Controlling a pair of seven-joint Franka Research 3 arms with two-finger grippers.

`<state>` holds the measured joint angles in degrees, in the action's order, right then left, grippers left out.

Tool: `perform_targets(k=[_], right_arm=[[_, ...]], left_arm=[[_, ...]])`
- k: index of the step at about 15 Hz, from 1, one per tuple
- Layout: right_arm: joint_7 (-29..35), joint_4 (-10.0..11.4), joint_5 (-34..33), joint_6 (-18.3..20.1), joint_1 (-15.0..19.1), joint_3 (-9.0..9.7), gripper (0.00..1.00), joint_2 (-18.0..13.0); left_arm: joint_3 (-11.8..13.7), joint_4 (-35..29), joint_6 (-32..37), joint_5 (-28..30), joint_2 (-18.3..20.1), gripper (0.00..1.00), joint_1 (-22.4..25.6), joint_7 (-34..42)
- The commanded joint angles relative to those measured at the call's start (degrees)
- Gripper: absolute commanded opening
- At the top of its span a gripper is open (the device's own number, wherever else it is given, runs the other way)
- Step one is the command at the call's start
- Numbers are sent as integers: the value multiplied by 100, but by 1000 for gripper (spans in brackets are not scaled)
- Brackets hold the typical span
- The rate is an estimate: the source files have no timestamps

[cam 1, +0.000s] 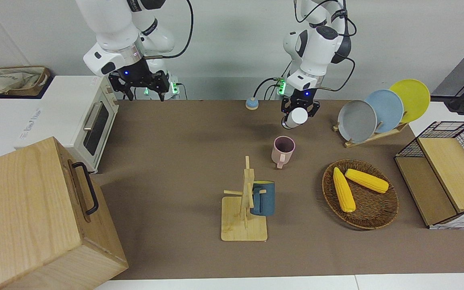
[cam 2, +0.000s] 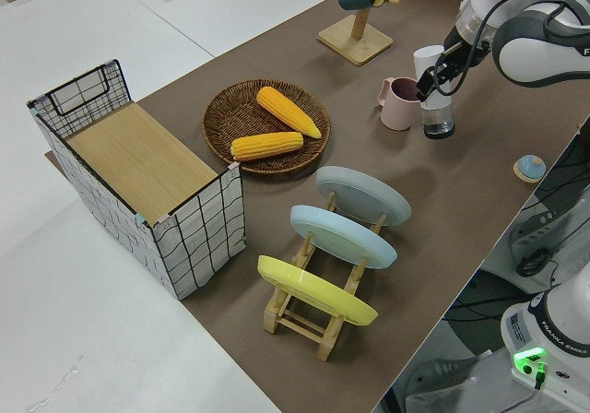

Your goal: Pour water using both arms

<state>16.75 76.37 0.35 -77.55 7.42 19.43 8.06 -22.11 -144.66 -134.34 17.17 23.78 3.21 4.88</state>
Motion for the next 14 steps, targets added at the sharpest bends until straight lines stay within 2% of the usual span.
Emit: perform_targets(k=[1,4,6,7,12,14], right_arm=[[-190,186,61,-14,426,61,992,-138],[-199,116,97,-23,672,79,992,-138],[-173,115,79,-32,673,70,992,-138],[-172,115,53,-67,673,70,992,-138],[-181,115,35,-58,699,26,992,-138],[-181,115,-17,-67,804,0,992,-138]], left_arm=[[-223,-97,-83,76,57,0,-128,-66],[-303,-71,-22,23,-127,0,-75,-75],[-294,86,476,-30,-171,0,-5,-40],[-294,288,775,-160,-311,0,108,-40],[-241,693,1243,-320,-777,0,153,-84],[-241,1018,1542,-573,-1058,0,302,-214]])
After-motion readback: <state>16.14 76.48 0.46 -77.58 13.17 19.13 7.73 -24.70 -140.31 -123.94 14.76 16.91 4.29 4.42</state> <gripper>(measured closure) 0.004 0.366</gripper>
